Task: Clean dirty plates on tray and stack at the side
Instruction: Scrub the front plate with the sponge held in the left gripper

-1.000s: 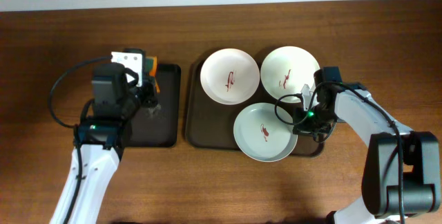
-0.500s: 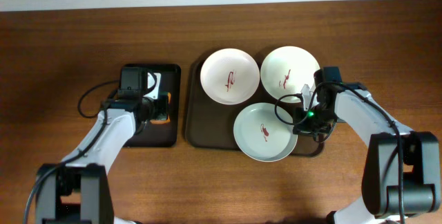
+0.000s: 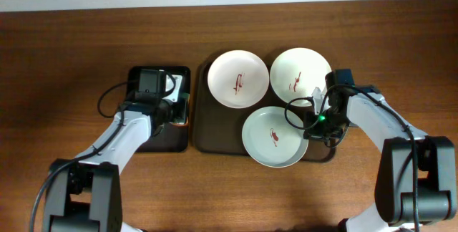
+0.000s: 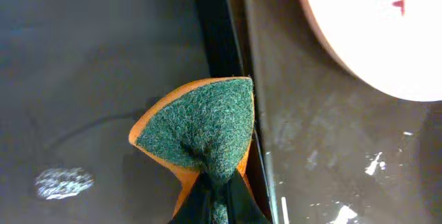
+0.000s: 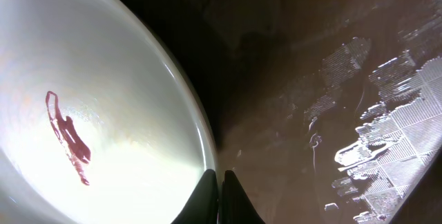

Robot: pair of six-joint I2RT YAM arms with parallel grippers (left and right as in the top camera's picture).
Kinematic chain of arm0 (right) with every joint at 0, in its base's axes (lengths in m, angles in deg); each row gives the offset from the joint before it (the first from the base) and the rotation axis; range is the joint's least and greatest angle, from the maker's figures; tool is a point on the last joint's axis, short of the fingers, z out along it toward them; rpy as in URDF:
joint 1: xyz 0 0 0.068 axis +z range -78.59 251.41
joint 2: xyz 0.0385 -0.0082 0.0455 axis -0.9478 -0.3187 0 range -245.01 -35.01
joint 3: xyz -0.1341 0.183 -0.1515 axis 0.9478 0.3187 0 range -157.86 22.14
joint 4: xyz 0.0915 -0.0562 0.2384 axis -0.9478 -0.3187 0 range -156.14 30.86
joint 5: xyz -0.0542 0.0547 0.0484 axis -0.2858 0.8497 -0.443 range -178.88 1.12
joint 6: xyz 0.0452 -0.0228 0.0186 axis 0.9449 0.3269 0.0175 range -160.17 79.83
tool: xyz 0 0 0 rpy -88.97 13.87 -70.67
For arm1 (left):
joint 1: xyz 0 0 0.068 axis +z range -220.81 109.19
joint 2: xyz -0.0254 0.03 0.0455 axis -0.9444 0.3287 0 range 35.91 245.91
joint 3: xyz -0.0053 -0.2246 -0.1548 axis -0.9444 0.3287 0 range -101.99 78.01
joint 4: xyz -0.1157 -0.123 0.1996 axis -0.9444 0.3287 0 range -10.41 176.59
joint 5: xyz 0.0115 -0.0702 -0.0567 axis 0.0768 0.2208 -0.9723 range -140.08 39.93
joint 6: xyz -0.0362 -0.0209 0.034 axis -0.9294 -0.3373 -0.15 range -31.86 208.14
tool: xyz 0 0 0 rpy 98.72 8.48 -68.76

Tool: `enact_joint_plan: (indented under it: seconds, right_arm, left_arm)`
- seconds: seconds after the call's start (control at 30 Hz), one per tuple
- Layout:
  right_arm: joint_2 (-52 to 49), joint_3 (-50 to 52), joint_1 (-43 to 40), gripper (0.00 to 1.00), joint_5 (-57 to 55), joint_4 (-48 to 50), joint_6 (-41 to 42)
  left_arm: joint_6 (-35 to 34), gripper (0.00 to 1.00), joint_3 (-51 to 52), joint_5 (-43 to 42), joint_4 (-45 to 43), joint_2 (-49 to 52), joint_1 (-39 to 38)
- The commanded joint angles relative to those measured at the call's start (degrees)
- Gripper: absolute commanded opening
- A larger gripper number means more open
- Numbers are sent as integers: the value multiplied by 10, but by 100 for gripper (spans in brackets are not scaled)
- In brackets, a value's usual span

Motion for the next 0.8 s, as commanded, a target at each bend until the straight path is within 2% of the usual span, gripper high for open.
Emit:
enact_joint_plan:
  seconds: [0.0,0.2,0.4,0.47,0.63,0.77]
  right_arm:
    - [-5,-8,-3,4,-1,0,1]
    - [-5,-8,-3,4,-1,0,1]
    - [-5,-8,-3,4,-1,2,1]
    - [-5,-8,-3,4,-1,3,1]
    - [-5,-8,-3,4,38,10,1]
    - [-5,-8,-3,4,62,10,1]
  left_arm:
    - [-4,3,-4,-21,-16,3,-7]
    - [-3,0,-10,14,-30,-4,-7]
    - [-5,0,-23,17,-26,-70,-7]
    - [-14,0,-23,-5,-28,-95,-7]
    - [-47,0,-23,-122,-37,-107,-32]
    - [-70,0,-23,-141,-54,-97,-81]
